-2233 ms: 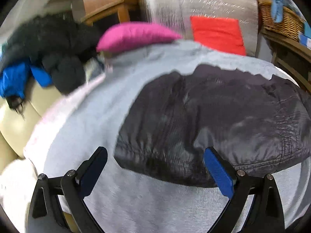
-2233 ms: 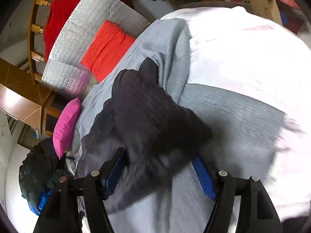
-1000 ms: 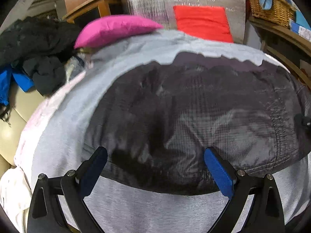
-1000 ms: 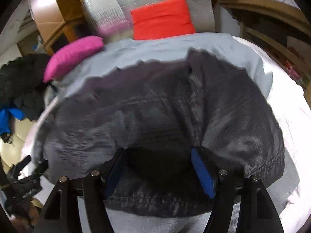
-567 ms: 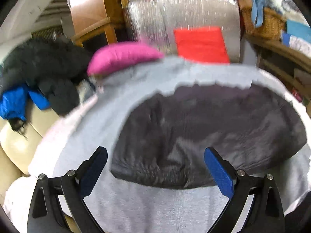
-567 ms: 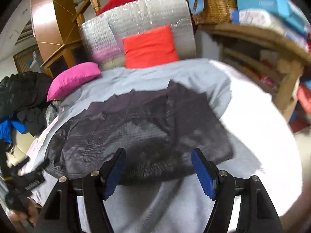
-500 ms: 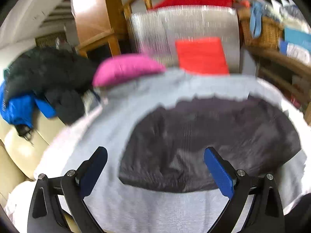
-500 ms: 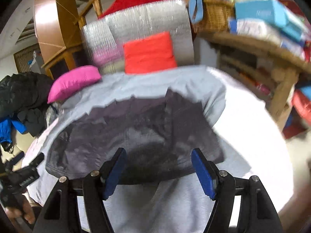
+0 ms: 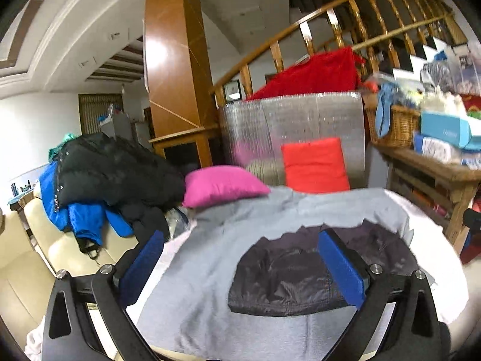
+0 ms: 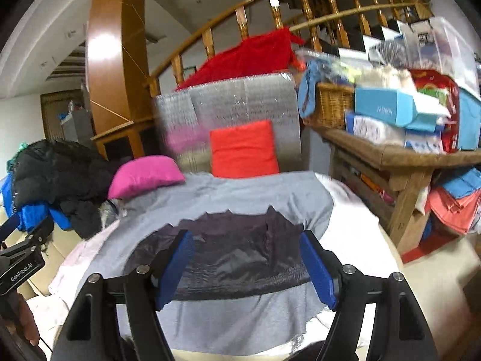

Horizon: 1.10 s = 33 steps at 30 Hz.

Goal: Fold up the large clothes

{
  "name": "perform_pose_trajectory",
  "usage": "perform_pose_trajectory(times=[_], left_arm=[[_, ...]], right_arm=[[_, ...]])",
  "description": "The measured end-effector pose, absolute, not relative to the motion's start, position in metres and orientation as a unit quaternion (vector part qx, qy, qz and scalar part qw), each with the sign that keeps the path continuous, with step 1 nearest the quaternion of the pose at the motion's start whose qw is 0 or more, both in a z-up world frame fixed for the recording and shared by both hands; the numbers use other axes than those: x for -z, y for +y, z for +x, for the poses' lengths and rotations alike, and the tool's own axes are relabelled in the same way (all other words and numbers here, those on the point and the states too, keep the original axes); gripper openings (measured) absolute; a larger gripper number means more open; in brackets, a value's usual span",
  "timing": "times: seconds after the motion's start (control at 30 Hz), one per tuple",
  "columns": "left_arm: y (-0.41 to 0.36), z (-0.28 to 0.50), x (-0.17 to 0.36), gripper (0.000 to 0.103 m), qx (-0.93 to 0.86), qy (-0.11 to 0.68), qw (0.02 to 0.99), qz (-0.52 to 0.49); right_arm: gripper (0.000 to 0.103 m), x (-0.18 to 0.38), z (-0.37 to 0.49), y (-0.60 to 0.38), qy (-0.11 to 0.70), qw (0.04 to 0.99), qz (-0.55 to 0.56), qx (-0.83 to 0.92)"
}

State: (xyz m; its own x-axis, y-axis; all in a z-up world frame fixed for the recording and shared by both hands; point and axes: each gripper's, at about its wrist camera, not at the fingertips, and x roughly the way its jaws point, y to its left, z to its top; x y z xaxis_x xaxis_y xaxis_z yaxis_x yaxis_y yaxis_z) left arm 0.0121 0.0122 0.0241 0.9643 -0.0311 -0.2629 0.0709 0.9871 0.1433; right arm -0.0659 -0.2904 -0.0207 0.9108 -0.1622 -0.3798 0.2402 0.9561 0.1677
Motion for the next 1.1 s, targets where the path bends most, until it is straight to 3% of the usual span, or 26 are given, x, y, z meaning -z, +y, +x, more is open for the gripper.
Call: perform_pose_trajectory(times=[0.37,1.1], left_arm=[[0.041,-0.026,-0.06,0.103,0.024,0.106,0.993,0.051],[0.047,-0.041,-0.061,0.103,0.028,0.095,0.994,0.05]], right_arm=[[0.077,-0.024,-0.113,-0.256,0.155,0.98,0.099,0.078],[0.077,-0.027,-0.121,-0.242,0.16,0.98,0.066,0.099]])
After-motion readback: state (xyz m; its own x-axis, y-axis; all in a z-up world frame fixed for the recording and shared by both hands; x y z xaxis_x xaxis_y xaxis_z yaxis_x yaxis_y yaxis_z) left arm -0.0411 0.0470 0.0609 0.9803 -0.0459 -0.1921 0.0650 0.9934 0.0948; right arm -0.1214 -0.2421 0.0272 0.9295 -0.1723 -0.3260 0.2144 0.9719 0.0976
